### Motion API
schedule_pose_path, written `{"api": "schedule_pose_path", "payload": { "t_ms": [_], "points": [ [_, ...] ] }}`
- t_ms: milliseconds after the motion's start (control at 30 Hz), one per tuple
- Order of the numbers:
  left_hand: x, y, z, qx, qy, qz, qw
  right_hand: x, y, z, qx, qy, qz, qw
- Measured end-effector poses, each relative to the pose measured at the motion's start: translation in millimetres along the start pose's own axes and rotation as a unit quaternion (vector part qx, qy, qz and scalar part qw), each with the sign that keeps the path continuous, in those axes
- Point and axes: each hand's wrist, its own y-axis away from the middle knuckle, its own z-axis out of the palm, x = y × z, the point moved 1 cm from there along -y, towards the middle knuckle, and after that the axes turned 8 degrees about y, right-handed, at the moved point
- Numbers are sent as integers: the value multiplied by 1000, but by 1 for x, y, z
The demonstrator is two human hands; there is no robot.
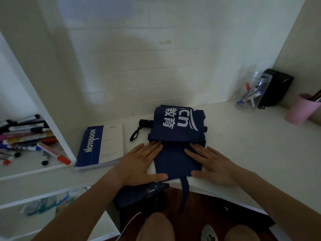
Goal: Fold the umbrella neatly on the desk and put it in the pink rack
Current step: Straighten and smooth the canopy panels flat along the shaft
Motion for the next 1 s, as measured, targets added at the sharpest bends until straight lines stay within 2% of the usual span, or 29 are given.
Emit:
{"api": "schedule_pose_path", "payload": {
  "t_ms": [33,67,100,167,200,233,300,367,400,533,600,733,867,1000],
  "points": [
    [1,0,1,4,0,0,1000,0,2,-6,23,-52,15,998],
    [1,0,0,8,-1,2,1000,1,3,-14,85,-118,43,988],
    [1,0,0,10,-2,4,1000,1,1,-24,179,-185,79,963],
    [2,1,-1,7,-2,8,1000,7,-7,-48,363,-262,179,876],
    [3,1,-1,7,-2,8,1000,10,-13,-62,409,-283,233,836],
    [3,1,-1,7,-2,9,1000,14,-19,-75,412,-308,281,810],
    [3,2,-1,13,2,10,1000,20,-34,-92,340,-404,318,788],
    [3,3,-2,24,14,13,1000,19,-47,-101,246,-532,288,757],
    [4,4,-2,28,21,15,999,17,-51,-102,225,-567,273,744],
    [6,6,-2,47,38,22,998,12,-48,-103,293,-613,214,702],
    [7,7,-2,64,37,27,997,11,-35,-100,324,-606,164,708],
    [6,8,-1,84,21,25,996,8,-8,-74,340,-534,73,771],
    [8,11,-1,104,20,22,994,1,7,-34,301,-438,59,845],
    [11,20,3,132,23,17,991,-2,15,-6,283,-369,61,883]
  ]
}}
